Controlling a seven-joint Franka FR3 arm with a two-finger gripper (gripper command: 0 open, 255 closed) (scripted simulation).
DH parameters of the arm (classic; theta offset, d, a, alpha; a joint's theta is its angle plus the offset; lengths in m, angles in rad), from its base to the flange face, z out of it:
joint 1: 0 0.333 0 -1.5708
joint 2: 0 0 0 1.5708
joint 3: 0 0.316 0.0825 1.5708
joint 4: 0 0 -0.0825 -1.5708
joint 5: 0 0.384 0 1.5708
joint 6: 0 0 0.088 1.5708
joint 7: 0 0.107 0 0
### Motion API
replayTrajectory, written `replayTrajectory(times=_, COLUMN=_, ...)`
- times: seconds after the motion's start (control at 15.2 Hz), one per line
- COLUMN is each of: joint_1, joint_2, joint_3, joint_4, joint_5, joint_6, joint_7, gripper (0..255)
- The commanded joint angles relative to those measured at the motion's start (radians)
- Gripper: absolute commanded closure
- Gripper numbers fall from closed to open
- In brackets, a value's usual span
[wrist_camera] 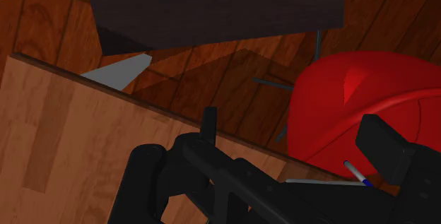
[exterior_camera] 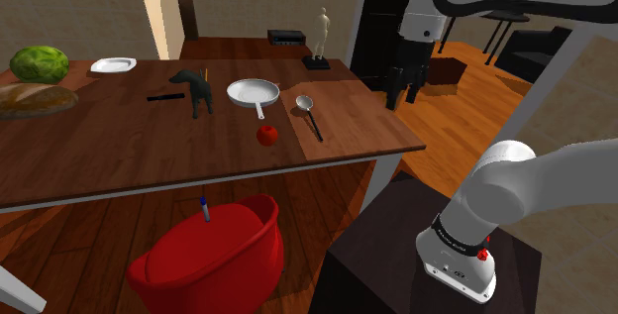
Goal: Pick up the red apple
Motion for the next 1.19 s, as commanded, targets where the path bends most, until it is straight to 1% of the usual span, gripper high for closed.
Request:
replayTrajectory(times=0.0, joint_1=0.000, joint_2=0.000, joint_3=0.000, joint_4=0.000, joint_5=0.000, joint_6=0.000, joint_7=0.000, gripper=0)
replayTrajectory(times=0.26, joint_1=0.007, joint_2=0.103, joint_3=0.046, joint_4=-0.011, joint_5=0.045, joint_6=0.134, joint_7=0.073, gripper=0)
replayTrajectory(times=0.53, joint_1=0.012, joint_2=0.225, joint_3=0.089, joint_4=0.002, joint_5=0.081, joint_6=0.263, joint_7=0.143, gripper=0)
replayTrajectory(times=0.79, joint_1=0.016, joint_2=0.360, joint_3=0.127, joint_4=0.039, joint_5=0.104, joint_6=0.383, joint_7=0.209, gripper=0)
replayTrajectory(times=1.12, joint_1=0.016, joint_2=0.542, joint_3=0.166, joint_4=0.117, joint_5=0.114, joint_6=0.514, joint_7=0.293, gripper=0)
